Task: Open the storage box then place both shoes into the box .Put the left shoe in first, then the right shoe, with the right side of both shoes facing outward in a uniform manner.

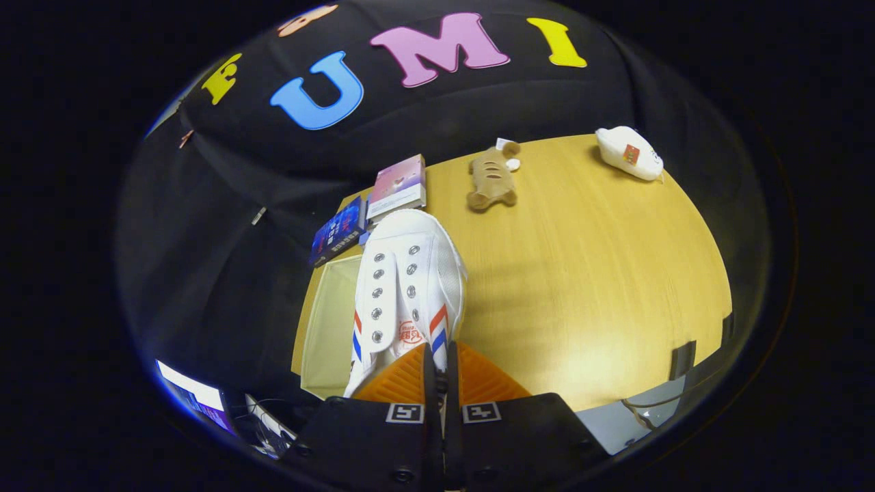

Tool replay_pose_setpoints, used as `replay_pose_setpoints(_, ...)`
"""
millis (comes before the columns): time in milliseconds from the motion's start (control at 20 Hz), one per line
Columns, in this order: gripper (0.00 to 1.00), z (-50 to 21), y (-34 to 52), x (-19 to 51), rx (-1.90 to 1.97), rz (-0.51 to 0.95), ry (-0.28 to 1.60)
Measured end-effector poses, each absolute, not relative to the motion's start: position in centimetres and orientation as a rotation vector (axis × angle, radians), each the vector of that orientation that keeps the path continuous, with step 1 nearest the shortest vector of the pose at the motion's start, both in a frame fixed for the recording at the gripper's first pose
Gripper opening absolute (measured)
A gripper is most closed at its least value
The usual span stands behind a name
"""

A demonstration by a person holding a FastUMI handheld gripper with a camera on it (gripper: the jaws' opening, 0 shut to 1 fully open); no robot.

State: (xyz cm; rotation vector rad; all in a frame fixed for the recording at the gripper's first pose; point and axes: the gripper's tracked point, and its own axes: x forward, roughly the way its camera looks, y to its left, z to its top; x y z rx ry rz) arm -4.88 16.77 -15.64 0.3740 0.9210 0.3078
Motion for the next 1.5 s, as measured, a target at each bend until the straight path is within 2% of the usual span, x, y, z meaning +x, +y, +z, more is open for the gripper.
replay_pose_setpoints(500,0.06,-17.6,26.2,-4.3,0.367,0.344,0.965)
replay_pose_setpoints(950,0.06,-20.5,26.9,-4.1,0.300,0.283,1.006)
replay_pose_setpoints(1050,0.17,-19.7,27.7,-4.1,0.335,0.311,0.995)
replay_pose_setpoints(1250,0.72,-17.3,27.1,-2.9,0.311,0.317,0.919)
replay_pose_setpoints(1300,0.82,-16.9,26.8,-2.9,0.293,0.314,0.904)
replay_pose_setpoints(1350,0.83,-16.4,26.3,-2.9,0.279,0.312,0.886)
replay_pose_setpoints(1450,0.97,-15.4,25.1,-2.8,0.266,0.297,0.850)
replay_pose_setpoints(1500,0.97,-14.9,24.3,-2.7,0.261,0.284,0.832)
